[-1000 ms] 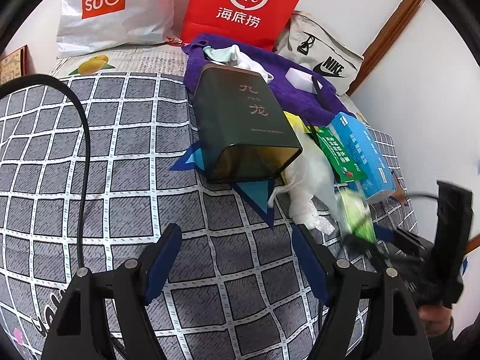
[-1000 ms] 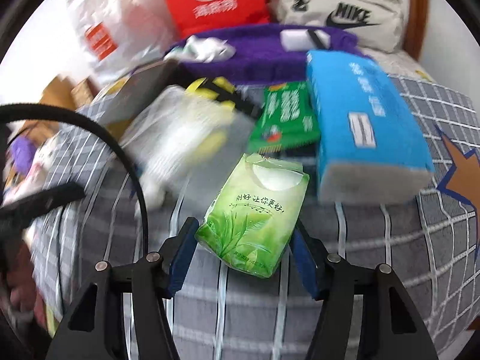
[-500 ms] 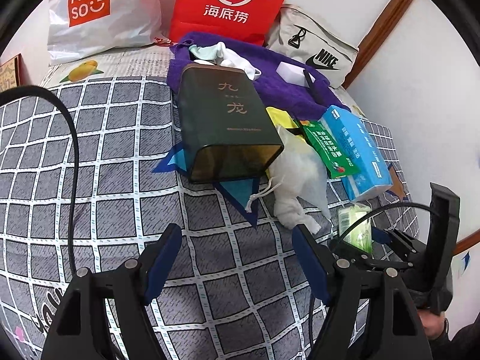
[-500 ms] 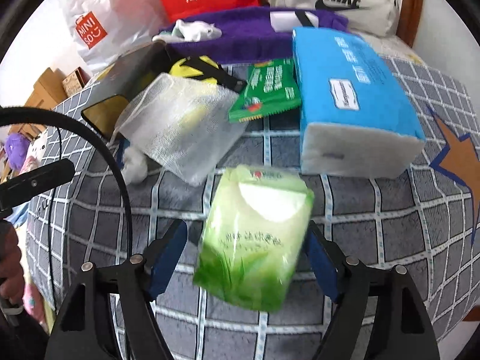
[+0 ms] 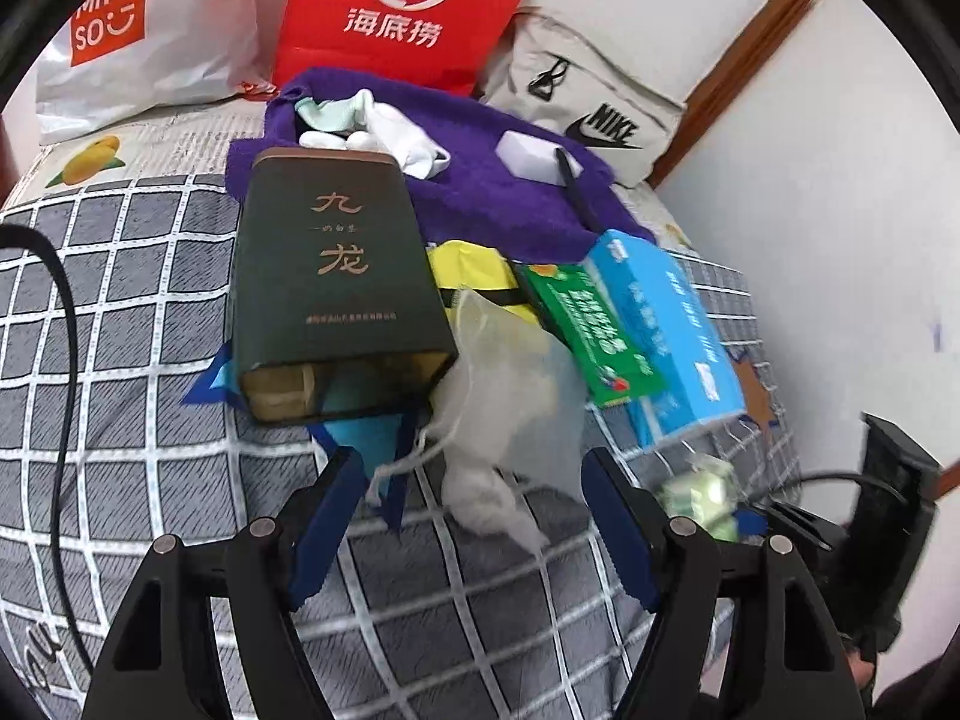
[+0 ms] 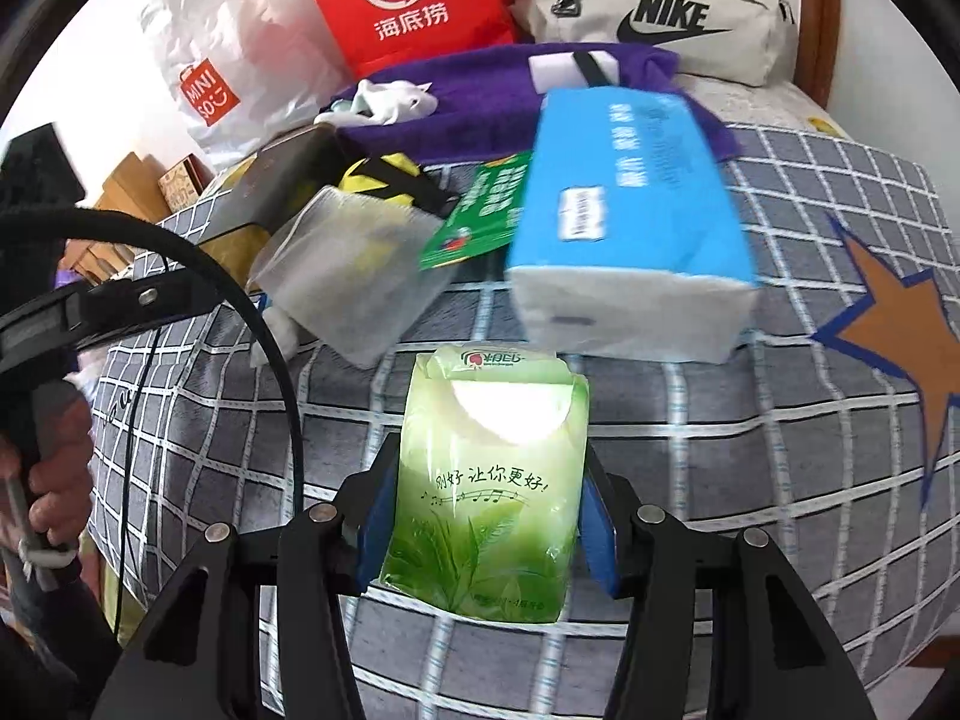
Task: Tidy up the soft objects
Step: 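Close the right tool on the green-print tissue packet and lift it, then grasp the clear plastic bag with the left tool while the right tool holds the packet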
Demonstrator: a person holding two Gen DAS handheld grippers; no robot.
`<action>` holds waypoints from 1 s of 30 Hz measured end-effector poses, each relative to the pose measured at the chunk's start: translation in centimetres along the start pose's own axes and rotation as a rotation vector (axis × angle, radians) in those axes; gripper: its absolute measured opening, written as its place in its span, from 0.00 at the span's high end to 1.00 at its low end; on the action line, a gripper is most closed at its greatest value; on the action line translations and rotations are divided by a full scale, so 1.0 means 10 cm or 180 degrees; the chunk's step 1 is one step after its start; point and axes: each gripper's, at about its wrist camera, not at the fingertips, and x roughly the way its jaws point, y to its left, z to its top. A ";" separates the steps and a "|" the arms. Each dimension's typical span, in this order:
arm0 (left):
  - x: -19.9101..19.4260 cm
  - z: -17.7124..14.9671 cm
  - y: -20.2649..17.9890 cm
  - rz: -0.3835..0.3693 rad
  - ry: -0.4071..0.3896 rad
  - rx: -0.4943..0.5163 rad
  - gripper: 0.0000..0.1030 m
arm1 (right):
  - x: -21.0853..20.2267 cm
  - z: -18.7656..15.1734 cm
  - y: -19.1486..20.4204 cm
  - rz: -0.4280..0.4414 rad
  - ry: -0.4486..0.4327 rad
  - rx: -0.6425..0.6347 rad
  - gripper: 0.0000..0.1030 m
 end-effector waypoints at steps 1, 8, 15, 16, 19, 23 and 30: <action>0.04 0.02 0.00 0.0021 -0.0008 -0.0030 0.35 | -0.02 0.00 -0.03 -0.0024 -0.0011 -0.0024 0.49; 0.23 0.07 -0.02 0.0004 0.0114 -0.0127 0.71 | -0.02 -0.02 -0.25 -0.0039 -0.0010 0.0074 0.49; 0.08 0.08 -0.05 -0.0114 -0.0064 -0.0142 0.94 | 0.03 -0.05 -0.27 0.0032 0.0016 0.0099 0.49; 0.06 0.09 -0.07 -0.0133 -0.0061 -0.0100 0.94 | 0.03 -0.05 -0.27 0.0031 0.0027 0.0079 0.49; 0.10 0.13 -0.12 -0.0045 -0.0015 -0.0026 0.94 | 0.03 -0.05 -0.28 0.0044 0.0033 0.0043 0.49; 0.29 0.17 -0.12 0.0051 0.0183 -0.0061 0.89 | 0.08 -0.04 -0.32 0.0058 0.0089 0.0074 0.49; 0.37 0.23 -0.25 -0.0123 0.0141 0.0045 0.94 | 0.09 -0.05 -0.35 0.0088 0.0111 0.0123 0.49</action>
